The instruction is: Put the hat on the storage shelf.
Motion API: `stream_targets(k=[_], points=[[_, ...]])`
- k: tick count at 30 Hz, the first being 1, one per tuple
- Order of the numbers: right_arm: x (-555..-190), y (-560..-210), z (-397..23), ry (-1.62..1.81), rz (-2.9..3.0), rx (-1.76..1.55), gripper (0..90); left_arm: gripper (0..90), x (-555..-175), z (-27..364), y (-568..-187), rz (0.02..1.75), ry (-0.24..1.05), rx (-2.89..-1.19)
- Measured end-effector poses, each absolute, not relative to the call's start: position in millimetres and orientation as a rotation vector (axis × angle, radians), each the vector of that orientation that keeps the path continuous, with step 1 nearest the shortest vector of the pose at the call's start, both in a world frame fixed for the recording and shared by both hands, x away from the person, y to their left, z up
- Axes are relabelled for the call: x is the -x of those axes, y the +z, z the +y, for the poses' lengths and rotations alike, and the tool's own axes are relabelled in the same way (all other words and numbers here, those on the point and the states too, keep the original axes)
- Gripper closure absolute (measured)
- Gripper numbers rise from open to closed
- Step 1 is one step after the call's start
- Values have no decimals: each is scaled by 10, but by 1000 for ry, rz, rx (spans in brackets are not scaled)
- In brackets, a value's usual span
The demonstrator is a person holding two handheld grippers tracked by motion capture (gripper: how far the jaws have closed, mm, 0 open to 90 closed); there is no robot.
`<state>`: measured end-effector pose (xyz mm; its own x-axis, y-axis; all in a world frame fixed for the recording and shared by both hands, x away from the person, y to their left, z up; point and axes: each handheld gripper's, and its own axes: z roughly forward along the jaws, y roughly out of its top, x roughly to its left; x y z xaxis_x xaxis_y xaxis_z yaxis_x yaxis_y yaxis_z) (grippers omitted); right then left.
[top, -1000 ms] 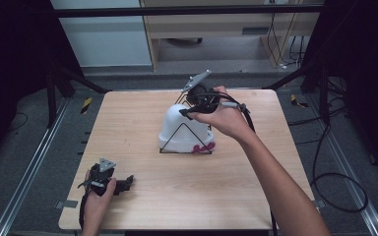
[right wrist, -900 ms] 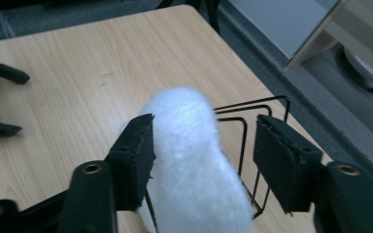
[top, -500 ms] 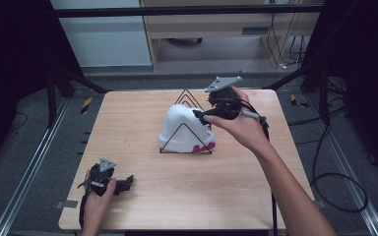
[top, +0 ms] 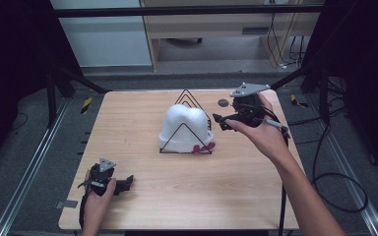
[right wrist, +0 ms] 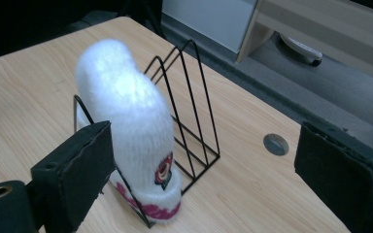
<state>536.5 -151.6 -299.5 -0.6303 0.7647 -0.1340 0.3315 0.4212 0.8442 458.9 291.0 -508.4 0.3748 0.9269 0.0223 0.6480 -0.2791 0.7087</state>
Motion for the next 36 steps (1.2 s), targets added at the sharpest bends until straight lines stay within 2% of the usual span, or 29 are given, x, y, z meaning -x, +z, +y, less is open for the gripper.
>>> stream_targets(k=[16, 36], points=[[-5130, -3261, -1995, 1089, 2138, -1017, 58, 0, -4589, 2910, -5084, 1352, 589, -2026], [-5000, -3792, -2245, 1012, 2155, -1099, 95, 0, -4589, 2910, -5084, 1352, 589, -2026]])
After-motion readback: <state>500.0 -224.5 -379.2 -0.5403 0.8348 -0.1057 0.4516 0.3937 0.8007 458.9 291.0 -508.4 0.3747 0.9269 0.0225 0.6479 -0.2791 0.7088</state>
